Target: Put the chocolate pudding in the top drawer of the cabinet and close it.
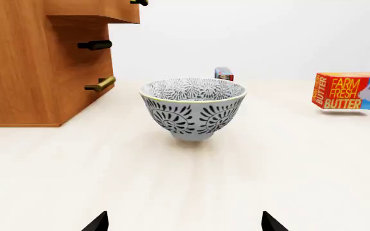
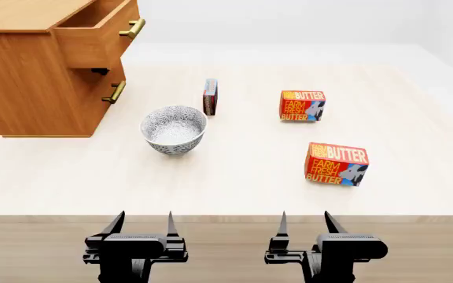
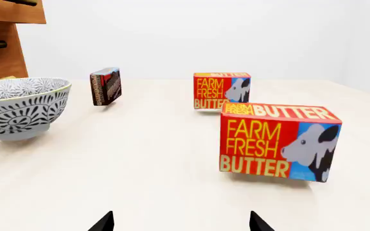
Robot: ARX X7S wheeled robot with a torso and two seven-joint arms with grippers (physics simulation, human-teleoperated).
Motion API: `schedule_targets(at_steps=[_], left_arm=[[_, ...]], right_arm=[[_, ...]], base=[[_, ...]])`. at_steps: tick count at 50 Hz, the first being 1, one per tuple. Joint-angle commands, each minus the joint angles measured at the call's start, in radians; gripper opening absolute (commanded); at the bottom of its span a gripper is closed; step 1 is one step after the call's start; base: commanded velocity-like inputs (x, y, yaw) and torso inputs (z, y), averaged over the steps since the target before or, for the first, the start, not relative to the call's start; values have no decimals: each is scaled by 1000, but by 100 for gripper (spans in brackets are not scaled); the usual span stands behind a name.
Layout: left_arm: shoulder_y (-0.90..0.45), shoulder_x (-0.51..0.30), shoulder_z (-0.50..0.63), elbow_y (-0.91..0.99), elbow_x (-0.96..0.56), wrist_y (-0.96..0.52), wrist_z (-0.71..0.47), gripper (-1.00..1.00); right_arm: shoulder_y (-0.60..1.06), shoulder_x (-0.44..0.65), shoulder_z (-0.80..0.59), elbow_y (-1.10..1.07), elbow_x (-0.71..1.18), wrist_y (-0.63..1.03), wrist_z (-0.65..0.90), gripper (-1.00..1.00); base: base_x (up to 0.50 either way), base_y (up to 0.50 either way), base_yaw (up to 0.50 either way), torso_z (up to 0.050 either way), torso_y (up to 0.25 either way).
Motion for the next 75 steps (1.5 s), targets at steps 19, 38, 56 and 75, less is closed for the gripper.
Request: schedule_targets(at_steps=[19, 38, 56, 75], left_arm=[[-5, -62, 62, -1, -76, -5, -60, 100], [1, -91, 82, 41, -121, -36, -76, 100], [1, -142, 94, 225, -146, -170, -106, 100], [-278, -262, 12, 757, -323, -939, -157, 100]], right_arm=[[-15, 62, -64, -53, 52, 17, 80, 100], [-32, 90, -84, -99, 68, 17, 114, 100], [-57, 147, -79, -349, 58, 137, 164, 100], [132, 264, 0, -894, 116, 766, 154, 100]], base=[[0, 0, 0, 4, 0], [0, 0, 0, 50, 2], [0, 0, 0, 50, 4], [0, 0, 0, 44, 3]])
